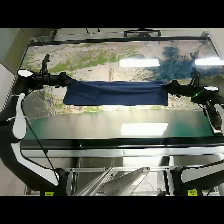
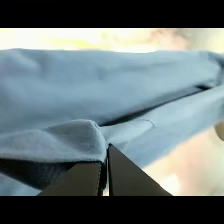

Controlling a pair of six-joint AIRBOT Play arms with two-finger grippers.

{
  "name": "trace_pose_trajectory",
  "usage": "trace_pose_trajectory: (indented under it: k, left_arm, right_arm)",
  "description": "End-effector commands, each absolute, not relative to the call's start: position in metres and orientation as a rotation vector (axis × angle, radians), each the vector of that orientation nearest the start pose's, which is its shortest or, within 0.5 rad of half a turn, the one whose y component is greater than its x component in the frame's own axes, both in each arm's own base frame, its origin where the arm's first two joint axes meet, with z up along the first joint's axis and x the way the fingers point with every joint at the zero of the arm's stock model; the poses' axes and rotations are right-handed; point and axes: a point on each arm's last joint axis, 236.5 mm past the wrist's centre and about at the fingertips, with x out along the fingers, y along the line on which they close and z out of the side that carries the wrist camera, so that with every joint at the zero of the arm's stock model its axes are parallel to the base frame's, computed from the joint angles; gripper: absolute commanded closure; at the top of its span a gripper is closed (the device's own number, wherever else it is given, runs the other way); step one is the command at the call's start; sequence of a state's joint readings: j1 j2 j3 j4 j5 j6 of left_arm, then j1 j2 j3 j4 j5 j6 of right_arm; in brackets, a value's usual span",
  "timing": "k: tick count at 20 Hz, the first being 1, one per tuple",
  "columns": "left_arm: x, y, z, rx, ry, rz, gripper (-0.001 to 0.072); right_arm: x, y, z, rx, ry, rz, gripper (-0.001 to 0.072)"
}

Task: Fold the shirts.

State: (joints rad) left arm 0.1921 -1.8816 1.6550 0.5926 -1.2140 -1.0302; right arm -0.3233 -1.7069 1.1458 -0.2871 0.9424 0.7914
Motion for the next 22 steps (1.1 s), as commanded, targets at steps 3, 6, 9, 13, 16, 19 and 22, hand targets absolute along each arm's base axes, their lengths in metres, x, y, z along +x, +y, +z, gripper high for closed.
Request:
trace_pose_trajectory:
  k: [3,6,9,13,16,19,22]
  left_arm:
    - [0.573,-0.085,-0.044,-0.59,1.053,-0.652,0.0489]
    - [0.582,-0.066,-0.028,-0.591,1.026,-0.657,0.0392]
    - [0.594,-0.022,0.007,-0.609,0.958,-0.61,0.0392]
    - [0.578,0.019,0.023,-0.715,0.954,-0.525,0.0395]
    - [0.563,0.03,0.034,-0.725,0.963,-0.525,0.0642]
    - [0.552,0.019,0.048,-0.7,0.983,-0.574,0.0705]
    - [0.544,-0.01,0.048,-0.675,1.026,-0.641,0.0705]
  right_arm:
    - [0.522,0.015,-0.064,0.767,0.852,0.39,0.0415]
    - [0.524,-0.017,-0.052,0.676,0.855,0.372,0.0264]
    - [0.522,-0.057,-0.056,0.689,0.92,0.256,0.0146]
    - [0.512,-0.04,-0.076,0.711,1.007,0.329,0.0145]
    - [0.508,-0.015,-0.097,0.719,1.067,0.373,0.0145]
    - [0.505,0.01,-0.112,0.712,1.112,0.411,0.0149]
    - [0.509,0.024,-0.113,0.736,1.108,0.428,0.0413]
